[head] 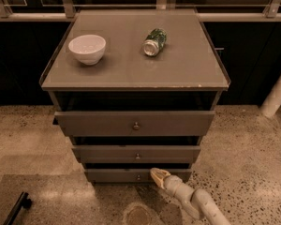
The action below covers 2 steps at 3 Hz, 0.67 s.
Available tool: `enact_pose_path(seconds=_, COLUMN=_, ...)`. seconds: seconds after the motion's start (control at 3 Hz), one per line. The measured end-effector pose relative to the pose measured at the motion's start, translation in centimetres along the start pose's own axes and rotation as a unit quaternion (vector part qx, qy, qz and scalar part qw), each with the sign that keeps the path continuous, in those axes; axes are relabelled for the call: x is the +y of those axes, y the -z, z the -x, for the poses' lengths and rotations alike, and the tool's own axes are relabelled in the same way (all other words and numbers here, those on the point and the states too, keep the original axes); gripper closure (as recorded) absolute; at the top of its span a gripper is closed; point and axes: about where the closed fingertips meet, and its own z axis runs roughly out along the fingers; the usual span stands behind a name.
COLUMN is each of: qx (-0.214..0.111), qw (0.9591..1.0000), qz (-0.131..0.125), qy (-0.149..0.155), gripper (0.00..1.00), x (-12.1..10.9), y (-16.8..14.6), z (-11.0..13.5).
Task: Open bottom drawer
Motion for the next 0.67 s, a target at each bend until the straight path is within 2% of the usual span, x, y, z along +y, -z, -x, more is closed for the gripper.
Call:
enact_pose_path(seconds=0.33, qx=0.004, qw=0.9998, qz=-0.004, qy=0.020, gripper=1.00, x=-1.9, y=-1.8, z=-0.1)
enact_pose_path(seconds=0.67, qx=0.012, qw=0.9990, qz=-0.016, qy=0.040, gripper=1.00, x=-4.7, y=-3.8, z=-0.1)
